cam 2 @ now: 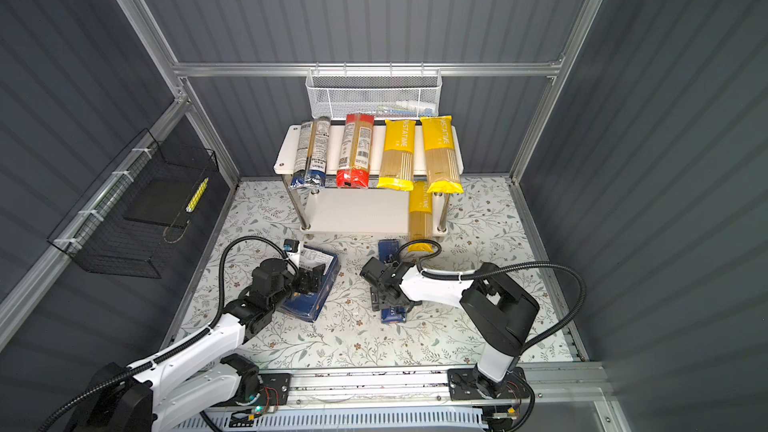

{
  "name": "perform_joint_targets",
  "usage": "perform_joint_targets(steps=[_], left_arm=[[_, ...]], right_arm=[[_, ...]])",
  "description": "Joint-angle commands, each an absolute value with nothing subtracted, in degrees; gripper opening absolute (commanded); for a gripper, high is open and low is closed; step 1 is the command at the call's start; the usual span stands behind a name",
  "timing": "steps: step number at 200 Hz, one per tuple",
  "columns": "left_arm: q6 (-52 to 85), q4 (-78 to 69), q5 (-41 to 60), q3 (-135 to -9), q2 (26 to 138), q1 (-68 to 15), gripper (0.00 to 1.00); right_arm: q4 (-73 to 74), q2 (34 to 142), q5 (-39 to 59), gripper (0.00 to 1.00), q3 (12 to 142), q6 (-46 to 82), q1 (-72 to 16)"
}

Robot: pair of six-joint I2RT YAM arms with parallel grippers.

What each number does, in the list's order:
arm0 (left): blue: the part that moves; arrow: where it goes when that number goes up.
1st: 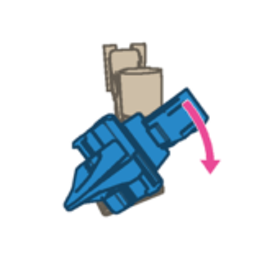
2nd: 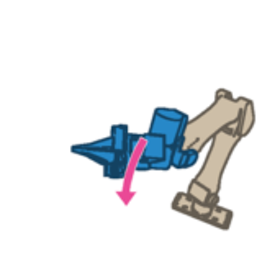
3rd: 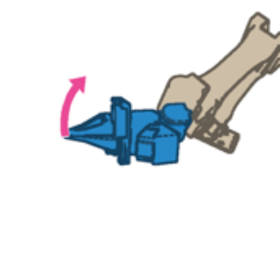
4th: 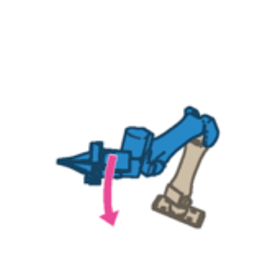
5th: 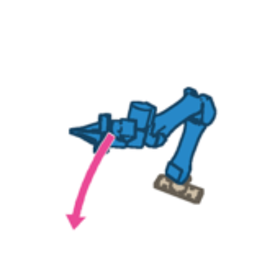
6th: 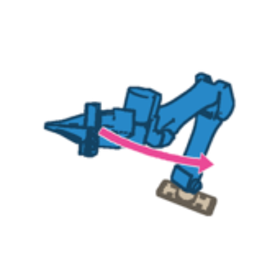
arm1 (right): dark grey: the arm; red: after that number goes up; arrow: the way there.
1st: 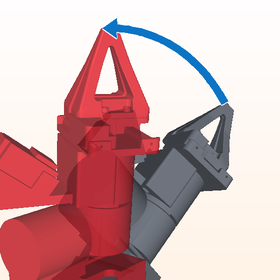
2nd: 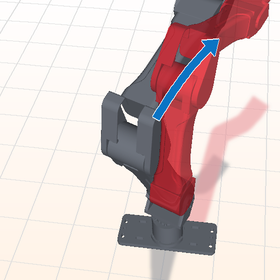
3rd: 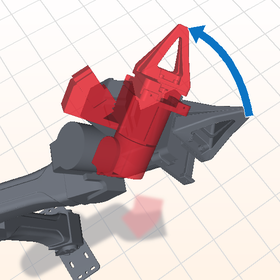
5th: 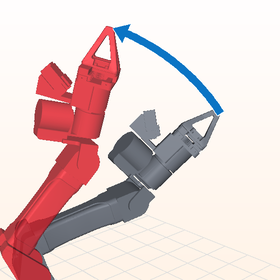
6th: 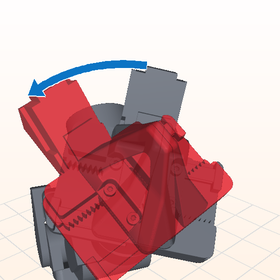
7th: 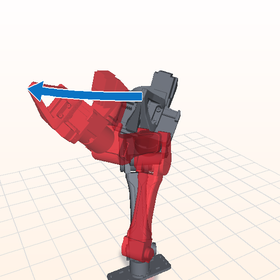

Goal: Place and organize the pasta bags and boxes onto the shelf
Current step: 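Lift the Barilla spaghetti box upright with the right gripper, then carry the upright Barilla box toward the shelf's lower tier with the right gripper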

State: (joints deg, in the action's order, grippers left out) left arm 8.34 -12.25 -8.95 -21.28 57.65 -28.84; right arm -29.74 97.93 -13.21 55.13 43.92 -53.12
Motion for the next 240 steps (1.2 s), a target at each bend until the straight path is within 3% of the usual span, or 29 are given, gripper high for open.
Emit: perform_joint_targets(steps=[1,41,172,240], left_arm=[[7.82,-12.48,-8.34,-22.78,57.85,-29.06,0.99],[7.74,-12.4,-8.53,-22.6,57.54,-29.05,0.99],[7.81,-12.75,-7.99,-22.85,58.25,-29.09,0.99],[7.81,-12.74,-7.89,-22.85,58.2,-29.09,0.99]], right_arm=[[-28.55,98.85,-12.71,0.99,53.99,44.93,-52.75],[-27.44,98.26,-12.16,0.99,52.22,45.44,-52.21],[-28.86,90.4,-16.27,0.58,51.98,45.11,-53.94],[-29.02,84.46,-18.71,0.48,52.99,44.35,-55.57]])
